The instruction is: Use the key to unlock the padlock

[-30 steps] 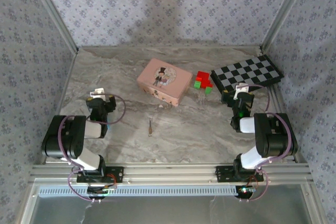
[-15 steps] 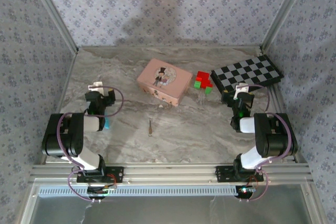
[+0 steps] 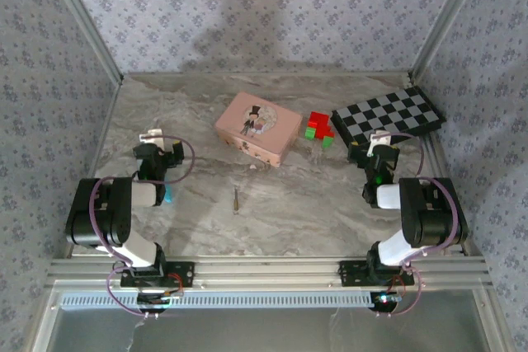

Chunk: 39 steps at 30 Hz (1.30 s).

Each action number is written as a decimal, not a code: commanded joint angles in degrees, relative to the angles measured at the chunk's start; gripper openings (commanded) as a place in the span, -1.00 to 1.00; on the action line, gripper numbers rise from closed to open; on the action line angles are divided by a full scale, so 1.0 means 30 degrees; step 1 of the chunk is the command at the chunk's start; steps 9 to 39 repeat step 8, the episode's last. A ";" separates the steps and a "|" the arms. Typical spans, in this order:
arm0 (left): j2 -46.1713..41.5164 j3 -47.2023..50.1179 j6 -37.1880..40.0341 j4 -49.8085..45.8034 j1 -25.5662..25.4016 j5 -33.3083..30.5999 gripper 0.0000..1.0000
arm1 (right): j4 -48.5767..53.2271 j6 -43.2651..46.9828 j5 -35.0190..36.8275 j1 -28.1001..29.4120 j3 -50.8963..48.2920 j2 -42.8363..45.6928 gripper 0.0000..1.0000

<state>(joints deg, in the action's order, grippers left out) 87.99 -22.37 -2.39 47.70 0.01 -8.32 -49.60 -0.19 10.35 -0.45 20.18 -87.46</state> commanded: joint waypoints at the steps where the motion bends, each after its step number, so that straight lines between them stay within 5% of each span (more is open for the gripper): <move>1: -0.0031 -0.0248 -0.0070 0.0005 0.0048 0.0235 0.91 | -0.0429 0.0003 0.0412 0.0090 0.0240 -0.0143 0.99; 39: -0.0022 -0.0257 -0.0065 -0.0022 0.0054 0.0249 0.93 | -0.0486 0.0033 0.0491 0.0127 0.0197 -0.0143 0.99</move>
